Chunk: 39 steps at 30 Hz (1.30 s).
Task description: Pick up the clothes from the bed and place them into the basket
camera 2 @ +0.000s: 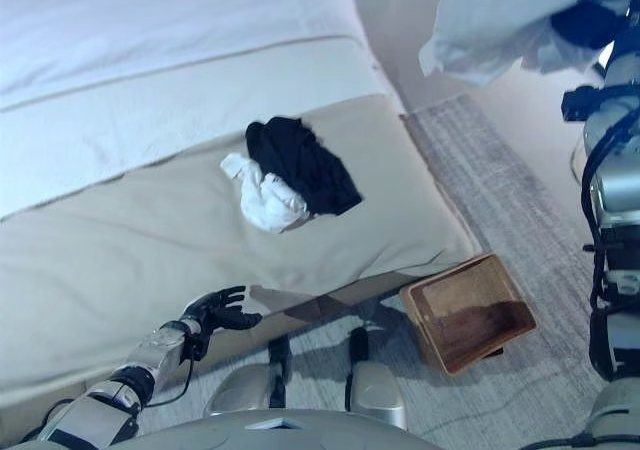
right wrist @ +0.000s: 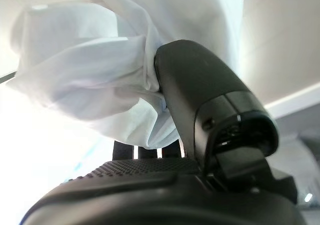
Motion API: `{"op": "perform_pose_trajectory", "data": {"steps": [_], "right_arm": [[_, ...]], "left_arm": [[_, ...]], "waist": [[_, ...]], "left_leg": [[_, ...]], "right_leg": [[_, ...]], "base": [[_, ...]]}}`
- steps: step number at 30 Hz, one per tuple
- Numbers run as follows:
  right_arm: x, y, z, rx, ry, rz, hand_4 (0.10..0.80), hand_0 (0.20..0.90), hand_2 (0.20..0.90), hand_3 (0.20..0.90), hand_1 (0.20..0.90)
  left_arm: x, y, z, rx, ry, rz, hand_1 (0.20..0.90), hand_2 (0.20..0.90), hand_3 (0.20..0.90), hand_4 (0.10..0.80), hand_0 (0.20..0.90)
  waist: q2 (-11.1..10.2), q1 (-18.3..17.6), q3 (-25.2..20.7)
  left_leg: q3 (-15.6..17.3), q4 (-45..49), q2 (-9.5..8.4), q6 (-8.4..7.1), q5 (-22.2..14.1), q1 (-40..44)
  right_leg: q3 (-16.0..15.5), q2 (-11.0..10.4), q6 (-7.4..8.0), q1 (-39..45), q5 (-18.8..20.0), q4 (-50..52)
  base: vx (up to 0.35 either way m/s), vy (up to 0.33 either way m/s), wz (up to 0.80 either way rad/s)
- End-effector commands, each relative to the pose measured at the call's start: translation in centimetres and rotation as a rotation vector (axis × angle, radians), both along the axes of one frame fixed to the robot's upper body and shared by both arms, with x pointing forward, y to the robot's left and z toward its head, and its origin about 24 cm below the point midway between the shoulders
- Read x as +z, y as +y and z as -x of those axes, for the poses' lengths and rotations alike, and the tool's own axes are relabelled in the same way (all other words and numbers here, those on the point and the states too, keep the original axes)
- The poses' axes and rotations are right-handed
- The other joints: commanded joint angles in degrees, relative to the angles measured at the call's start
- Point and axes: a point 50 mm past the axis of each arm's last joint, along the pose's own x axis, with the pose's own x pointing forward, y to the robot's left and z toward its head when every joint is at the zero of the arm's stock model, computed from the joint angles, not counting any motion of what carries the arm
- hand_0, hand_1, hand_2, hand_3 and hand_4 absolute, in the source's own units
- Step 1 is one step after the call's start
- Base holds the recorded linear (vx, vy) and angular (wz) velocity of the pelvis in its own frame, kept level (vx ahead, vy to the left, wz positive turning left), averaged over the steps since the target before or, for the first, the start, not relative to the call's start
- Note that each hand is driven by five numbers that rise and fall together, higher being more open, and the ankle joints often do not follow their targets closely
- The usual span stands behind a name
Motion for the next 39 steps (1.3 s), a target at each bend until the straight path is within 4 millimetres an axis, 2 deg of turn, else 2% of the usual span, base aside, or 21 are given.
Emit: {"op": "perform_pose_trajectory", "data": {"steps": [1,5,10,11,18,20,24,28,34,39], "right_arm": [[5.5,-0.5,3.3,-0.014,-0.324,0.058,0.100,0.300,0.300,0.200,0.300],[2.4,-0.4,3.2,0.048,-0.189,0.052,0.100,0.300,0.300,0.200,0.300],[-3.1,0.2,2.2,0.123,0.046,0.053,0.100,0.300,0.300,0.200,0.300],[-3.2,0.2,2.2,0.124,0.049,0.055,0.100,0.300,0.300,0.200,0.300],[-11.2,1.4,1.1,0.142,0.345,0.017,0.100,0.300,0.300,0.200,0.300],[-12.4,1.3,0.7,0.106,0.384,0.008,0.100,0.300,0.300,0.200,0.300],[-14.1,0.8,0.0,0.033,0.461,0.005,0.100,0.300,0.300,0.200,0.300],[-14.7,-0.2,-0.4,-0.042,0.480,-0.003,0.100,0.300,0.300,0.200,0.300],[-14.7,-2.5,-0.4,-0.192,0.510,0.003,0.100,0.300,0.300,0.200,0.300],[-15.2,-5.2,0.8,-0.367,0.562,0.024,0.100,0.300,0.300,0.200,0.300]], "left_arm": [[-1.5,0.1,2.8,-0.001,0.082,-0.011,0.900,0.900,0.900,0.800,0.900],[-1.7,1.2,3.6,0.041,0.113,-0.028,0.900,0.900,0.900,0.800,0.900],[-1.9,2.0,4.7,0.077,0.146,-0.040,0.900,0.900,0.900,0.800,0.900],[-1.9,2.0,4.7,0.077,0.147,-0.039,0.900,0.900,0.900,0.800,0.900],[-1.8,0.8,4.0,0.055,0.100,-0.004,0.900,0.900,0.900,0.800,0.900],[-1.5,0.3,3.2,0.037,0.071,0.003,0.900,0.900,0.900,0.800,0.900],[-0.7,-0.5,1.2,0.008,0.006,0.011,0.900,0.900,0.900,0.800,0.900],[0.3,-0.9,-0.9,-0.011,-0.063,0.020,0.900,0.900,0.900,0.800,0.900],[1.0,-2.1,-2.2,-0.036,-0.127,0.050,0.900,0.900,0.900,0.800,0.900],[1.6,-2.9,-3.2,-0.061,-0.170,0.084,0.900,0.900,0.900,0.800,0.900]], "waist": [[2.14,-0.90,-8.40],[2.71,-2.28,-9.28],[3.49,-3.22,-8.83],[3.49,-3.23,-8.81],[4.74,-3.62,-6.15],[5.21,-3.52,-4.77],[6.26,-3.41,-1.94],[7.63,-3.26,1.10],[10.12,-3.33,3.52],[11.82,-3.35,4.61]], "left_leg": [[0.60,2.47,-0.47,2.49,-6.52,0.85],[1.28,0.27,-0.34,2.30,-5.37,1.93],[2.55,0.26,-0.31,2.67,-5.55,1.88],[2.60,0.27,-0.31,2.67,-5.57,1.91],[3.81,0.52,-0.26,3.13,-5.75,1.32],[3.67,0.58,-0.26,3.02,-5.45,0.45],[3.02,0.76,-0.16,2.62,-4.64,-1.42],[1.98,1.30,-0.07,1.90,-3.60,-3.87],[0.45,1.67,-0.23,0.48,-2.25,-6.01],[-0.20,1.75,-0.23,-0.47,-1.48,-6.94]], "right_leg": [[-0.05,1.82,0.90,-2.47,2.05,2.83],[0.75,2.49,0.79,-2.49,2.24,2.35],[1.34,3.14,-0.06,-2.79,0.46,2.15],[1.36,3.15,-0.07,-2.79,0.43,2.16],[1.68,3.42,-0.63,-3.53,0.06,2.08],[1.57,3.47,-0.86,-4.20,-0.08,2.29],[1.26,3.63,-1.27,-5.52,-0.38,2.78],[0.40,3.71,-1.90,-7.10,-0.85,3.54],[-0.84,3.53,-3.04,-8.55,-1.86,4.37],[-1.48,3.46,-3.68,-9.33,-2.47,4.81]], "base": [[-0.067,-0.060,-0.33],[-0.039,-0.079,-0.22],[-0.025,-0.065,-0.18],[-0.005,-0.052,-0.12],[-0.023,-0.081,-0.11],[-0.117,-0.081,0.01],[-0.134,-0.085,0.04],[-0.135,-0.070,0.05],[-0.061,-0.033,0.10],[-0.039,-0.002,0.09]]}}
